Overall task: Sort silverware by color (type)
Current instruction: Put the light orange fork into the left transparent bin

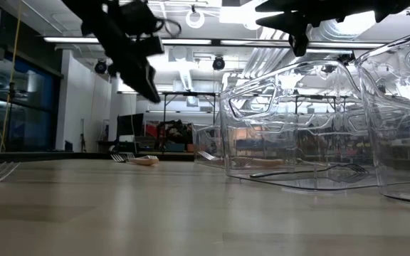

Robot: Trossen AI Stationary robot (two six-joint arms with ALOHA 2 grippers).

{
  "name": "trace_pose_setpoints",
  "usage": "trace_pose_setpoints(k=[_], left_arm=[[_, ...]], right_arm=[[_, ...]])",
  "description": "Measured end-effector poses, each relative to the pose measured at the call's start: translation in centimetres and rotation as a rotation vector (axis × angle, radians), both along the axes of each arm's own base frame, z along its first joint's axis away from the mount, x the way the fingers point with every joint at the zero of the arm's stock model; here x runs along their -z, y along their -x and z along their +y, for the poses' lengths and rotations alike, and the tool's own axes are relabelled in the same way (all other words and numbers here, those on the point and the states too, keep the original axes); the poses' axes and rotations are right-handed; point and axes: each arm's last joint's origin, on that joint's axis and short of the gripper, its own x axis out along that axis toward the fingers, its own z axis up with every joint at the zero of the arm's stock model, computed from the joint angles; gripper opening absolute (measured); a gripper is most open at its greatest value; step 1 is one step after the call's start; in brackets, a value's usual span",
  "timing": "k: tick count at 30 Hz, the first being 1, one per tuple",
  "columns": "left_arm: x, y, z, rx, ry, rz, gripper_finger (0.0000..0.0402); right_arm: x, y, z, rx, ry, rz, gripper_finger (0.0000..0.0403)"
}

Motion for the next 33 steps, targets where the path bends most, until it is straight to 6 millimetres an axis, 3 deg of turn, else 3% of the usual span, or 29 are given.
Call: trace_pose_setpoints(k=[5, 12, 18, 27, 33], left_arm=[[3.0, -0.8, 1.2, 0.068, 0.065, 0.105, 0.0115], [6.0, -1.3, 2.4, 0.023, 0.195, 0.169, 0.0115], [6.8, -1.4, 2.6, 0.018, 0.205, 0.188, 0.0121], [8.3, -1.6, 2.9, 0.076, 0.186, 0.248, 0.0167], [8.3, -1.9, 3.1, 0.165, 0.117, 0.241, 0.019]], right_arm=[[0.1, 0.0, 0.0, 0.001, -0.013, 0.015, 0.0083], [1.0, 0.2, 0.0, 0.003, -0.017, 0.107, 0.0083], [1.1, 0.2, 0.0, 0.002, -0.017, 0.119, 0.0083], [1.1, 0.2, 0.0, 0.003, -0.02, 0.119, 0.0083], [1.1, 0.2, -0.1, 0.051, -0.035, 0.117, 0.0083]])
